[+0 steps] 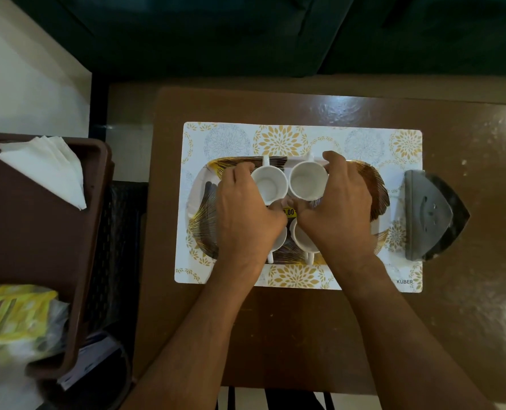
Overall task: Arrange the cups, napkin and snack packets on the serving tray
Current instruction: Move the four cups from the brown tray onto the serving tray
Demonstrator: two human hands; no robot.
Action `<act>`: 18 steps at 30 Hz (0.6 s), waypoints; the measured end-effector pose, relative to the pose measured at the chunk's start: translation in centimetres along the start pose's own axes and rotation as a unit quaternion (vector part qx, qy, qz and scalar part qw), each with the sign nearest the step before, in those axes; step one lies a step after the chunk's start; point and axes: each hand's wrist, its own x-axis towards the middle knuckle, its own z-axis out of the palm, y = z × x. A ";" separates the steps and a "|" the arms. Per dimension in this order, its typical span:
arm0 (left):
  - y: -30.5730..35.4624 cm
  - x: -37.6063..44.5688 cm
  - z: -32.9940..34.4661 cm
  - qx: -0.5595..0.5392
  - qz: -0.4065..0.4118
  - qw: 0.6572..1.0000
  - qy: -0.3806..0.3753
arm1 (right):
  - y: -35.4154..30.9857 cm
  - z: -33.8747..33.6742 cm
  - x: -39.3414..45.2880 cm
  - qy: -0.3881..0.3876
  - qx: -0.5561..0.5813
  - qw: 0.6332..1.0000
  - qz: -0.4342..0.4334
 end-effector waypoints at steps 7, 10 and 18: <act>0.0 0.1 0.4 -0.008 0.011 1.000 0.012 | 0.0 -0.1 -0.2 -0.001 -0.005 1.000 0.004; 0.0 0.0 0.3 -0.013 0.017 1.000 0.013 | -0.1 -0.3 -0.1 0.002 -0.004 1.000 -0.011; -0.2 0.0 0.5 -0.019 0.020 1.000 0.012 | -0.2 -0.3 -0.3 0.004 0.000 1.000 -0.014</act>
